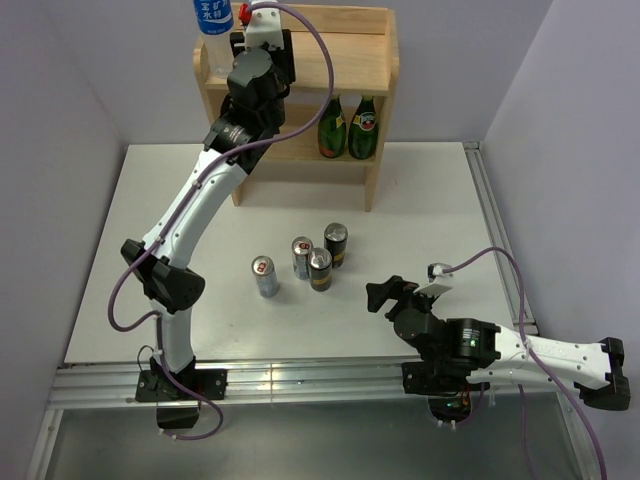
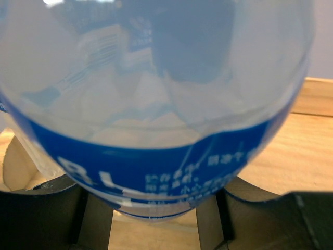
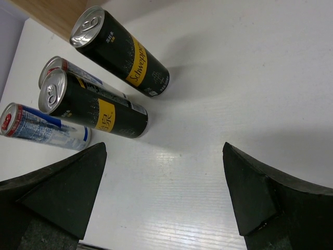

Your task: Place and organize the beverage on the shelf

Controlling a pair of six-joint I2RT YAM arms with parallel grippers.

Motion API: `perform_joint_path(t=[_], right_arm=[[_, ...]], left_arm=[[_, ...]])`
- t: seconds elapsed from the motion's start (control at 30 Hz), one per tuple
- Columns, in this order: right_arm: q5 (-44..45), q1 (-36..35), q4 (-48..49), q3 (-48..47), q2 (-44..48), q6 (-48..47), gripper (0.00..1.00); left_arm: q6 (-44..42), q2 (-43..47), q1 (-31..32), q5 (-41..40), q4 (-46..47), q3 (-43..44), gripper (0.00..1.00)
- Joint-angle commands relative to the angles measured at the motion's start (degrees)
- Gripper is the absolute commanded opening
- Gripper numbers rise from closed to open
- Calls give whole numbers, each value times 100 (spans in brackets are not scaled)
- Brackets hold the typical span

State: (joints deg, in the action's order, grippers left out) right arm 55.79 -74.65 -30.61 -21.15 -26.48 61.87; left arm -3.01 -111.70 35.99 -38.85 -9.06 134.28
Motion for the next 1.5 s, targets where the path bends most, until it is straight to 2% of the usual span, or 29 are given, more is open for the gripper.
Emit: perform_joint_path(t=[0.0, 0.43, 0.53, 0.57, 0.63, 0.67, 0.73, 0.77, 0.83, 0.87, 0.97, 1.2, 1.37, 1.47], right_arm=[[90, -32, 134, 32, -24, -17, 100], [81, -32, 187, 40, -112, -52, 100], [90, -32, 187, 40, -129, -52, 100], [90, -32, 187, 32, -138, -43, 100], [90, -32, 187, 40, -138, -52, 100], [81, -23, 187, 40, -138, -43, 100], [81, -23, 187, 40, -147, -43, 100], [81, -32, 187, 40, -147, -43, 100], [81, -32, 187, 40, -147, -43, 100], [81, -32, 187, 40, -147, -43, 100], [90, -32, 187, 40, -156, -34, 100], [99, -32, 187, 40, -156, -25, 100], [99, -32, 196, 58, -147, -25, 100], [108, -32, 196, 58, -147, -25, 100]], left_arm=[[-139, 0, -109, -52, 1056, 458, 0], [107, -97, -452, -158, 924, 292, 0], [116, -124, -505, -167, 765, 257, 4], [133, -124, -514, -158, 757, 213, 10], [151, -124, -549, -149, 774, 143, 15], [186, -124, -549, -132, 757, 82, 24], [204, -141, -566, -132, 739, 46, 31], [204, -142, -575, -132, 739, 28, 43], [239, -176, -575, -132, 721, 37, 52], [239, -177, -584, -114, 713, 28, 61], [248, -203, -593, -97, 704, 46, 70], [248, -317, -584, -96, 704, 81, 76], [239, -440, -584, -70, 660, 213, 69], [204, -598, -602, -35, 608, 458, 70]])
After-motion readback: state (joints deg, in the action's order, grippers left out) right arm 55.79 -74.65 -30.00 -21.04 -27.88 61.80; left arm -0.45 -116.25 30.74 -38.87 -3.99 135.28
